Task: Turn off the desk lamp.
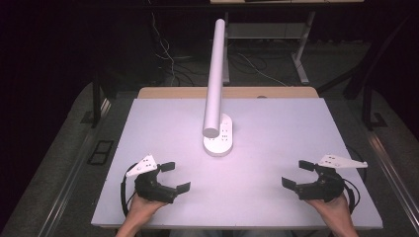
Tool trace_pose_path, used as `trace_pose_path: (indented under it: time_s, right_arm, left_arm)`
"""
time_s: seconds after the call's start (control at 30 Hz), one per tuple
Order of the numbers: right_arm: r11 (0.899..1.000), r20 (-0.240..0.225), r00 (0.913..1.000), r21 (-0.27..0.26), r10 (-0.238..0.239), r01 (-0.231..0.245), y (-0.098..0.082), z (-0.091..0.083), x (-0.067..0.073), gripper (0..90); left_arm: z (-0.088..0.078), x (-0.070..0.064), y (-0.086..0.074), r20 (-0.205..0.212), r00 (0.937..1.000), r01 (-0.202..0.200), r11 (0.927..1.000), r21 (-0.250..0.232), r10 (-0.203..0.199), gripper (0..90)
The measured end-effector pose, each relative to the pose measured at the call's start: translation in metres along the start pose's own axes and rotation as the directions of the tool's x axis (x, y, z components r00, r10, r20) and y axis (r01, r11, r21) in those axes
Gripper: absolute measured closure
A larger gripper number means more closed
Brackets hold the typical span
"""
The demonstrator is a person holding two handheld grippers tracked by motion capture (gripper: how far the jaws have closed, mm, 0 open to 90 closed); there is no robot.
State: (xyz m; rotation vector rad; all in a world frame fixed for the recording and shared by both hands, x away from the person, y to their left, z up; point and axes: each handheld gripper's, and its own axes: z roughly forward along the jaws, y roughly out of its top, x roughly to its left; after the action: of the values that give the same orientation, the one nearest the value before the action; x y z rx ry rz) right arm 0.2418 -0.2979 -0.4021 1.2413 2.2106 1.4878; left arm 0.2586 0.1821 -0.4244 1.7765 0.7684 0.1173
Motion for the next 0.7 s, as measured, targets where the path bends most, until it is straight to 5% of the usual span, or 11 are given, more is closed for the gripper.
trace_pose_path:
  time_s: [0.7]
  right_arm:
    - [1.000,-0.001,1.0000,0.022,0.000,0.000,-0.0013,0.0014,0.0024,0.9]
  left_arm:
    - [-0.0016,-0.0022,-0.0009,-0.008,1.0000,-0.003,1.0000,-0.004,0.003,0.0]
